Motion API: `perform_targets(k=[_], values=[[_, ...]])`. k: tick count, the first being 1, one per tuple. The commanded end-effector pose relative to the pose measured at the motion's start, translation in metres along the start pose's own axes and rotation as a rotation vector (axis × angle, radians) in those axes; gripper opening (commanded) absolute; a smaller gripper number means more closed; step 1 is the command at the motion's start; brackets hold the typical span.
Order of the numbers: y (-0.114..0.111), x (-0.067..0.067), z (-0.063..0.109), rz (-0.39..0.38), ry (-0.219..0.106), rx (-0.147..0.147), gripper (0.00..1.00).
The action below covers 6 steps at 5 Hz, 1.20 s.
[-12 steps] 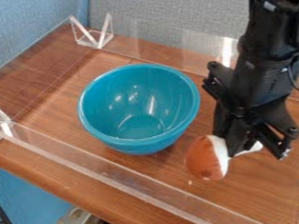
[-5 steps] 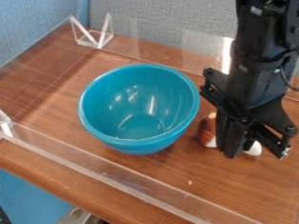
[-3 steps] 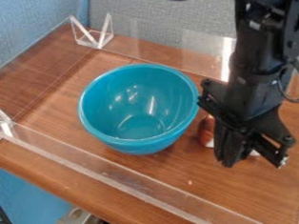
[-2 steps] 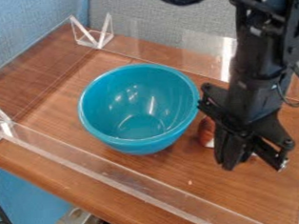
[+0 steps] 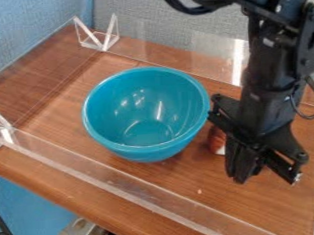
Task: Remove the mushroom from inside the blue bowl and put it on the table
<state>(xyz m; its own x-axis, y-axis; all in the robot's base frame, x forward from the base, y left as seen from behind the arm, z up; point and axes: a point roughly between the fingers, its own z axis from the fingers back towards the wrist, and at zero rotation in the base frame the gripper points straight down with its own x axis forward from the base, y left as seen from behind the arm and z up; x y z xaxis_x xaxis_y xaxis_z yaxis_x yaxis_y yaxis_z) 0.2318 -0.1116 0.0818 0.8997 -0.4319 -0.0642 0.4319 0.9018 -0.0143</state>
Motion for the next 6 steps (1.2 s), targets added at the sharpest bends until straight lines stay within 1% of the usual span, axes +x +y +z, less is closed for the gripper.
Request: perform_targets(k=[1,6], values=[[0.0005,0.0030,0.0056,0.000,-0.029,0.002,0.00],[0.0076,0.0049,0.0096,0.015,-0.036,0.015,0.00]])
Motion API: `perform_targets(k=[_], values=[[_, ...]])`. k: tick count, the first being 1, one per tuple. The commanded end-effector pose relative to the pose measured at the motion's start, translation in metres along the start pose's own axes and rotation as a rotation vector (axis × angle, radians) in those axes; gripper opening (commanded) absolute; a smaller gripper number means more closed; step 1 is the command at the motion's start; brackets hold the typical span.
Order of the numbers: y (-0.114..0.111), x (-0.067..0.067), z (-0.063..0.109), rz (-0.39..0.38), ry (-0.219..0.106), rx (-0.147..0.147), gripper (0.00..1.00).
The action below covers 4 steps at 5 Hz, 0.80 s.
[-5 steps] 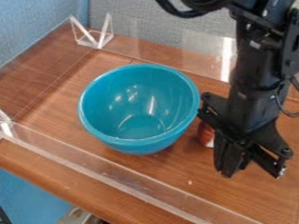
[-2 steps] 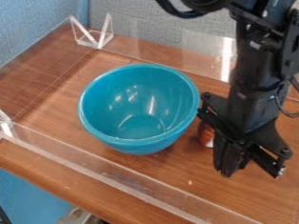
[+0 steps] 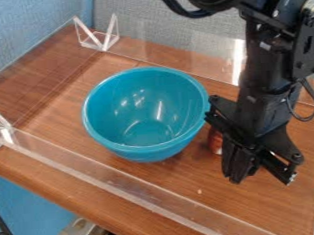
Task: Remove the mushroom from inside the blue bowl and put it on the table
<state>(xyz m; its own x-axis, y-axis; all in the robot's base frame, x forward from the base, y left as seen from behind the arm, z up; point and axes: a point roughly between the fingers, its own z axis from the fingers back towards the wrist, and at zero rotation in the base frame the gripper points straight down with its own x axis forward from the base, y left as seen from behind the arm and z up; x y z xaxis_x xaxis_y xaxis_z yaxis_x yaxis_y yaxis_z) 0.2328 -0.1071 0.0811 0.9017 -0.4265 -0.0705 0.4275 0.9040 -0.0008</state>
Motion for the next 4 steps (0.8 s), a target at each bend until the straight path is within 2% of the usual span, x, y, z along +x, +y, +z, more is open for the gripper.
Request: perform_targets(k=[1,4], values=[[0.0036,0.0062,0.0124,0.011,-0.047,0.007,0.00],[0.0028,0.0073,0.0182,0.011,-0.064,0.020,0.00]])
